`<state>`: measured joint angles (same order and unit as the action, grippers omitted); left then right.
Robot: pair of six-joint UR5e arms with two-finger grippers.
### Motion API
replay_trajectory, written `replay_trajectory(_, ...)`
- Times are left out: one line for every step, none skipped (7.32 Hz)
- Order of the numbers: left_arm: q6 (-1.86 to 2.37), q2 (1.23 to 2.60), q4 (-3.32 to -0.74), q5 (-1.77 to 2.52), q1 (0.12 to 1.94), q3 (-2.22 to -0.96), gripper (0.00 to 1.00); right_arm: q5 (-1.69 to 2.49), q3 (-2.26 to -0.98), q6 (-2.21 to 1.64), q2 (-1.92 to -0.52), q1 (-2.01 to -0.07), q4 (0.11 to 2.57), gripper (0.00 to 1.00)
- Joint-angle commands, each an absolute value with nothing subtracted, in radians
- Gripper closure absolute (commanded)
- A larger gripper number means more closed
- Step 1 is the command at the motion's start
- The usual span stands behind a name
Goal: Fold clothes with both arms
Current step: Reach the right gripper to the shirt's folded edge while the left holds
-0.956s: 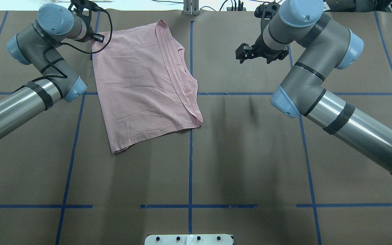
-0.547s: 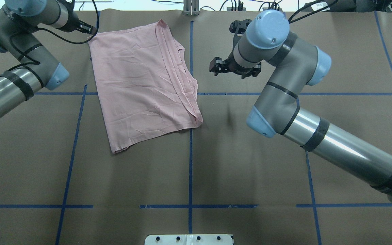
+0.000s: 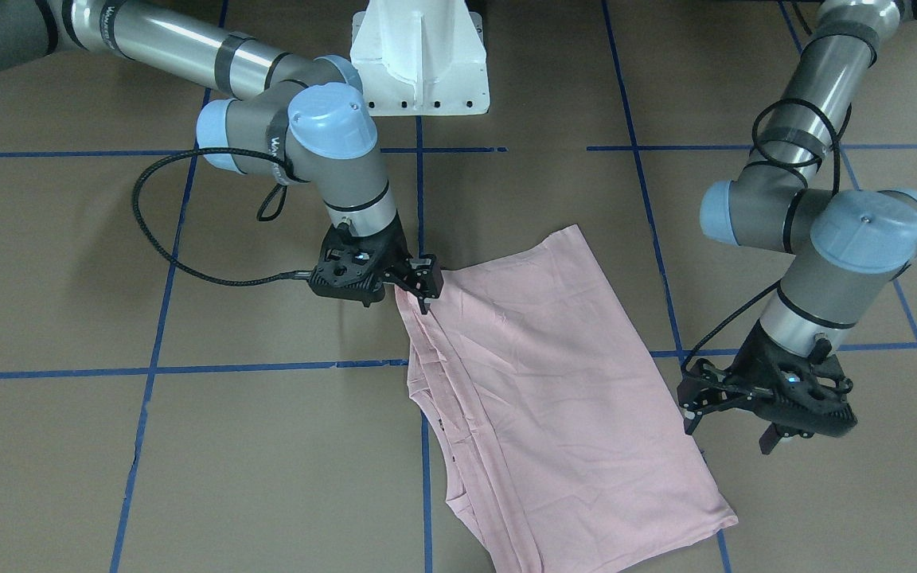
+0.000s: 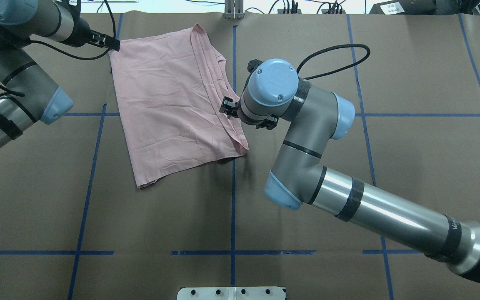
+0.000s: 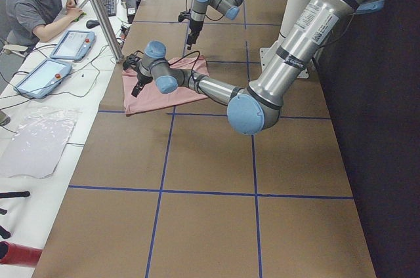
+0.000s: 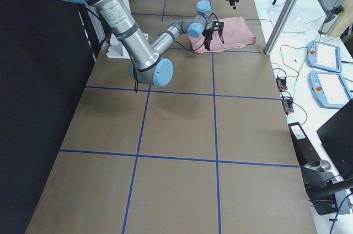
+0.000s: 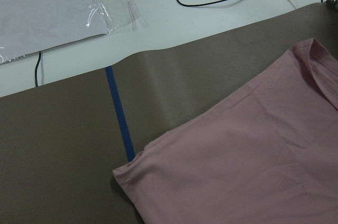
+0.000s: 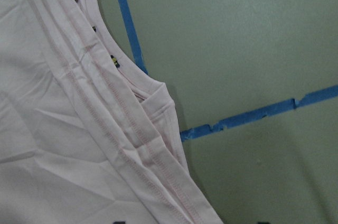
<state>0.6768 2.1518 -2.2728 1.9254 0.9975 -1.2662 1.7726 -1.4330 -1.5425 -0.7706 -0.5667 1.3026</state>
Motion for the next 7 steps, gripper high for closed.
replay_trajectory(0.736,2.137,-2.270,1.921,0.963,-1.292,0.00,1.735,-1.396,-1.628,-0.755,-0.511,1.307,0.21)
replay_trajectory(0.738,2.137,-2.270,1.921,0.963,-1.293,0.00,1.726,-1.347,-1.629,-0.721,-0.497,1.308,0.21)
replay_trajectory(0.738,2.135,-2.270,1.921,0.963,-1.293,0.00,1.726,-1.298,-1.631,-0.672,-0.488,1.343,0.21)
replay_trajectory(0.738,2.135,-2.270,1.921,0.962,-1.293,0.00,1.723,-1.296,-1.632,-0.670,-0.476,1.353,0.21)
replay_trajectory(0.738,2.135,-2.272,1.921,0.962,-1.293,0.00,1.698,-1.284,-1.632,-0.672,-0.465,1.353,0.24)
replay_trajectory(0.738,2.135,-2.272,1.921,0.962,-1.293,0.00,1.695,-1.275,-1.631,-0.673,-0.462,1.354,0.25)
replay_trajectory(0.738,2.134,-2.272,1.921,0.962,-1.293,0.00,1.695,-1.275,-1.631,-0.675,-0.459,1.362,0.25)
